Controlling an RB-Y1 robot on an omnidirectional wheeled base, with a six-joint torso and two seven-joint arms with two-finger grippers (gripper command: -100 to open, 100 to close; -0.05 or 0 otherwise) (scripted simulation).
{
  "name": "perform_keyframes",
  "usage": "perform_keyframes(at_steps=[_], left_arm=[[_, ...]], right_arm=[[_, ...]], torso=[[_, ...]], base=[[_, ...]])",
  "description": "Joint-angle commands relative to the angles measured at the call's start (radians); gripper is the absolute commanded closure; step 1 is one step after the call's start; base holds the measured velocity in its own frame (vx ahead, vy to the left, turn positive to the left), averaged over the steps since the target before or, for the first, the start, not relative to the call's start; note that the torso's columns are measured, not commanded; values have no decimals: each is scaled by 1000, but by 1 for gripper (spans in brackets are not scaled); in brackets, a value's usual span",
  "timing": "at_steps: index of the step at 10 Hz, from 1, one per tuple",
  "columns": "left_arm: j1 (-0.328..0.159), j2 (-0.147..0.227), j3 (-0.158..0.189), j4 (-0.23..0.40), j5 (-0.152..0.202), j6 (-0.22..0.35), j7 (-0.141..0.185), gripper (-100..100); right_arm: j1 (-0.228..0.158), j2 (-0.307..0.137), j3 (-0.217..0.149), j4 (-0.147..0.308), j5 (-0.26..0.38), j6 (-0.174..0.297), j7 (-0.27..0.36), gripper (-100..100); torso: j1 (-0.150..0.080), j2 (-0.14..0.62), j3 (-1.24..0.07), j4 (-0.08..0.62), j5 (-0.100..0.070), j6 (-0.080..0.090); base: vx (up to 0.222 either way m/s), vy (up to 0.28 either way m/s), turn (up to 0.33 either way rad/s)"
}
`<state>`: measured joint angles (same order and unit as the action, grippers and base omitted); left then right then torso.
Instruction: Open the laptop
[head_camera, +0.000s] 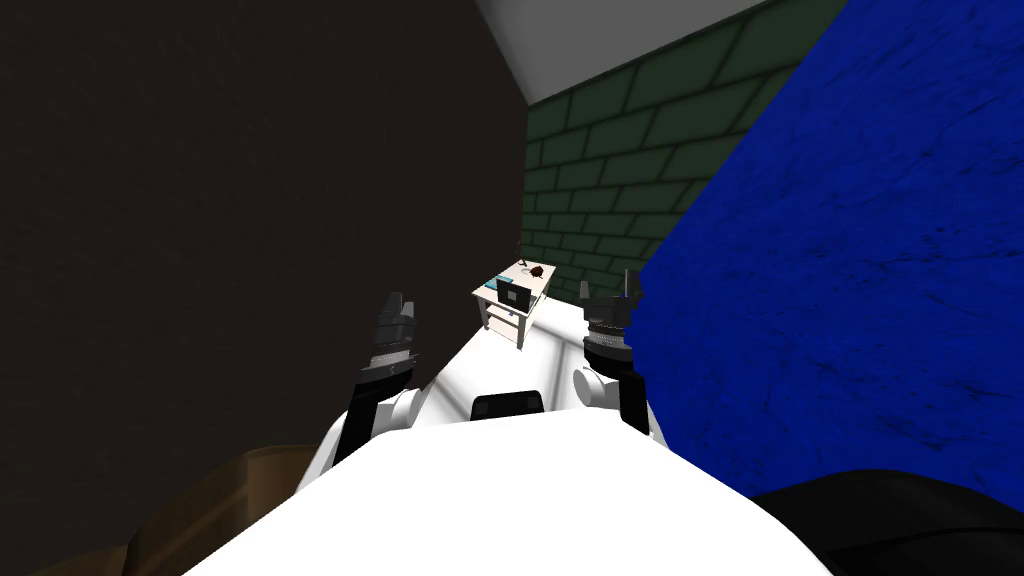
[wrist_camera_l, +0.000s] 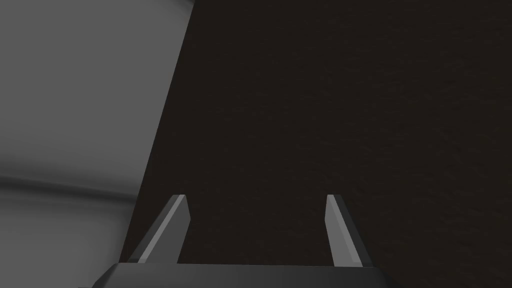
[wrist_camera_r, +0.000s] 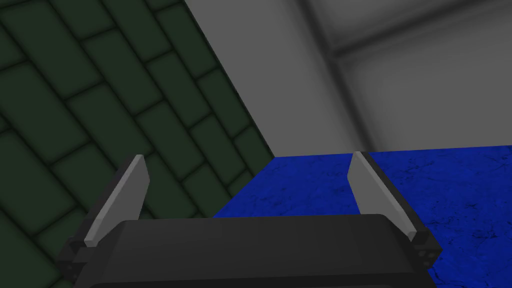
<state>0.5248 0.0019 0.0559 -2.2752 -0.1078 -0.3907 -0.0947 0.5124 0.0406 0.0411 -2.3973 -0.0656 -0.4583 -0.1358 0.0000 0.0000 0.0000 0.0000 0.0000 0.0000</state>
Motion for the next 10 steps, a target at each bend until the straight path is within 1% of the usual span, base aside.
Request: perform_keyframes(at_steps=[1, 3, 9, 10], left_arm=[[0, 0, 0, 0, 0, 0, 0, 0], [0, 0, 0, 0, 0, 0, 0, 0], [0, 0, 0, 0, 0, 0, 0, 0], [0, 0, 0, 0, 0, 0, 0, 0]], right_arm=[[0, 0, 0, 0, 0, 0, 0, 0], [0, 0, 0, 0, 0, 0, 0, 0], [0, 0, 0, 0, 0, 0, 0, 0], [-3, -45, 0, 4, 10, 2, 5, -100]], torso=[[0, 40, -82, 41, 0, 0], [0, 175, -351, 176, 0, 0], [0, 618, -1234, 617, 0, 0], [0, 691, -1382, 691, 0, 0]], base=[[0, 0, 0], [0, 0, 0], [0, 0, 0], [10, 0, 9]])
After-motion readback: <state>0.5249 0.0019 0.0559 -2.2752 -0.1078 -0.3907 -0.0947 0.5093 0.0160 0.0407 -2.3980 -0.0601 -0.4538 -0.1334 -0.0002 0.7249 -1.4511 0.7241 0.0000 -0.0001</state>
